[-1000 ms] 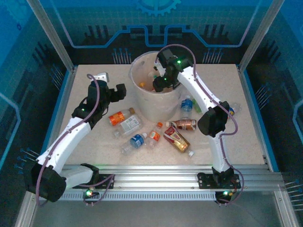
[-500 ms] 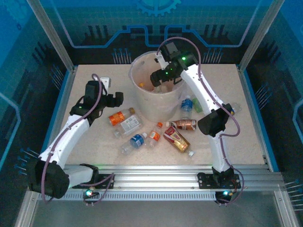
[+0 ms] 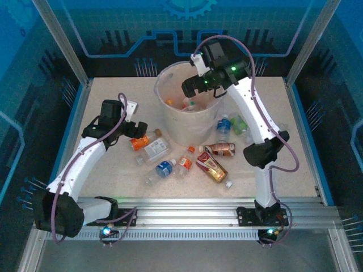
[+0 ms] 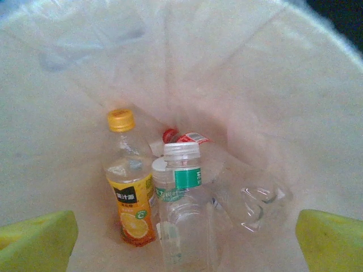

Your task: Put the plastic bottles in the bin

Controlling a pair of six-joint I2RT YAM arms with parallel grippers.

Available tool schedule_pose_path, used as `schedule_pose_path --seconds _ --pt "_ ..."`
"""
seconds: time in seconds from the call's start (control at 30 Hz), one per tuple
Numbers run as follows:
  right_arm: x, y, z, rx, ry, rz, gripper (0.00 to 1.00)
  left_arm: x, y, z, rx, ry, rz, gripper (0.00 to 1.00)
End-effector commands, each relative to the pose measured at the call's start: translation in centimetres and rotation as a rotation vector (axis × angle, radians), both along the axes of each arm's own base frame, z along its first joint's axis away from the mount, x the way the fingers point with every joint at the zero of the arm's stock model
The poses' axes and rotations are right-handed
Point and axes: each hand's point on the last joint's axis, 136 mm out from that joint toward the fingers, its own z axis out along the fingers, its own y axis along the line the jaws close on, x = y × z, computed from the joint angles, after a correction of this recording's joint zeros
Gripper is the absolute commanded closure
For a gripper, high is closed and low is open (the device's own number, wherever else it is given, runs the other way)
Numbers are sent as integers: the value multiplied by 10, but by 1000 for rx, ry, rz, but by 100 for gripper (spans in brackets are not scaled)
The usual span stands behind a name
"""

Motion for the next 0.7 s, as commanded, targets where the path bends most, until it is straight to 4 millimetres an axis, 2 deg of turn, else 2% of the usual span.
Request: schedule_pose_path --seconds 0.0,0.17,0.37,0.67 --pt "-15 -9 47 68 -89 0 0 -7 1 -18 42 87 -48 4" --pt "-31 -28 69 71 -144 -46 0 -6 6 -43 85 188 -36 8" --pt "-55 -64 83 46 -212 -149 0 4 12 -67 127 266 -14 10" --pt "-87 -108 76 11 -242 -290 0 17 9 -91 130 331 -20 12"
